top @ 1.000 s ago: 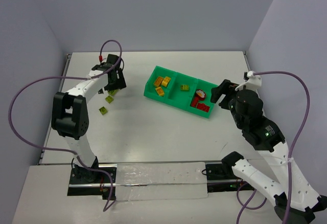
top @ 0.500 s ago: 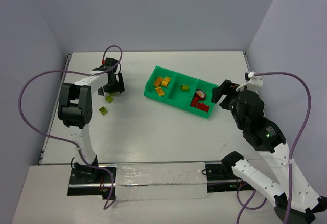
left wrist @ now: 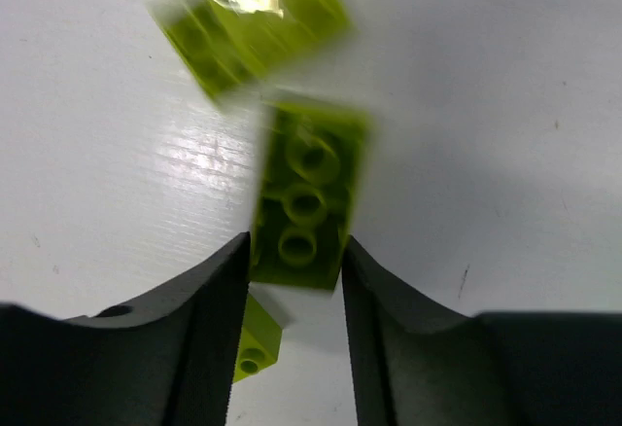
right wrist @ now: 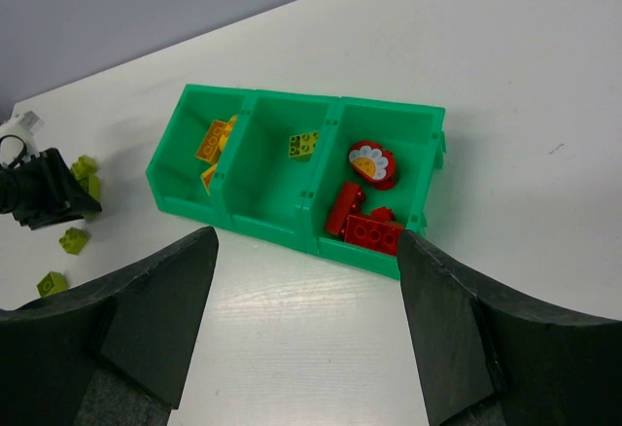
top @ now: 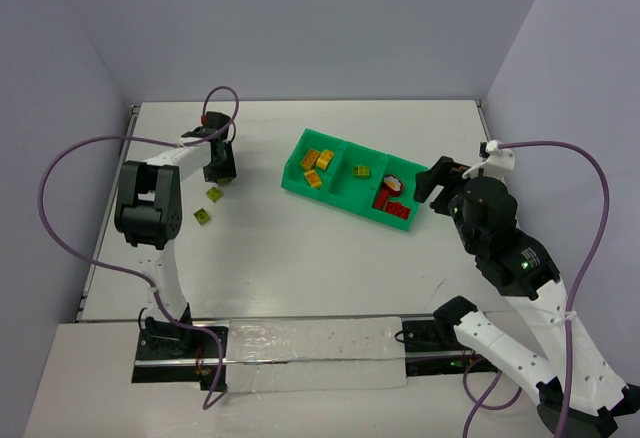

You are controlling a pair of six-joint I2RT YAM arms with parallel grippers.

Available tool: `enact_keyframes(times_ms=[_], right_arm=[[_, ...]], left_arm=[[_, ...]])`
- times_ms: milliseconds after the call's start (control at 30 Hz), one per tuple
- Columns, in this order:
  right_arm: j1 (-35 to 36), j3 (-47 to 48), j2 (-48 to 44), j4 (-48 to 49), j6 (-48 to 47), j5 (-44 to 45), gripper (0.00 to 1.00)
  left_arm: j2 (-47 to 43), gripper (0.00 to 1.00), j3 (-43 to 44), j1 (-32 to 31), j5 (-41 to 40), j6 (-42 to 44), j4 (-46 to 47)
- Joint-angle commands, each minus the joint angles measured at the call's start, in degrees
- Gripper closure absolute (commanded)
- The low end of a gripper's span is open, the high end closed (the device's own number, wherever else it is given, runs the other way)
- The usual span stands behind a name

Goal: Sort the legos into containers by color

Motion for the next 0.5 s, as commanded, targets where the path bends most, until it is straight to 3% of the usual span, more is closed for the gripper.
enact_keyframes(times_ms=[0, 33, 100, 467], right_arm=[[-0.3, 1.2, 0.0, 1.0, -0.1, 0.4, 0.18], [-0.2, 1.3, 0.0, 1.0, -0.1, 0.4, 0.18], [-0.2, 1.3, 0.0, 0.9, 0.0, 0.4, 0.19], [-0.3, 1.1, 0.0, 1.3, 0.2, -0.2, 0.19]], left_arm=[[-4.0, 0.67, -0.4, -1.4, -0.2, -0.6, 0.8], [-4.6, 0.77, -0.3, -1.9, -0.4, -0.8, 0.6], [-5.8, 0.84, 0.3, -2.8, -1.0, -1.0, -0.2], [-12.0, 0.98, 8.4, -13.2, -1.3, -1.7, -5.3]])
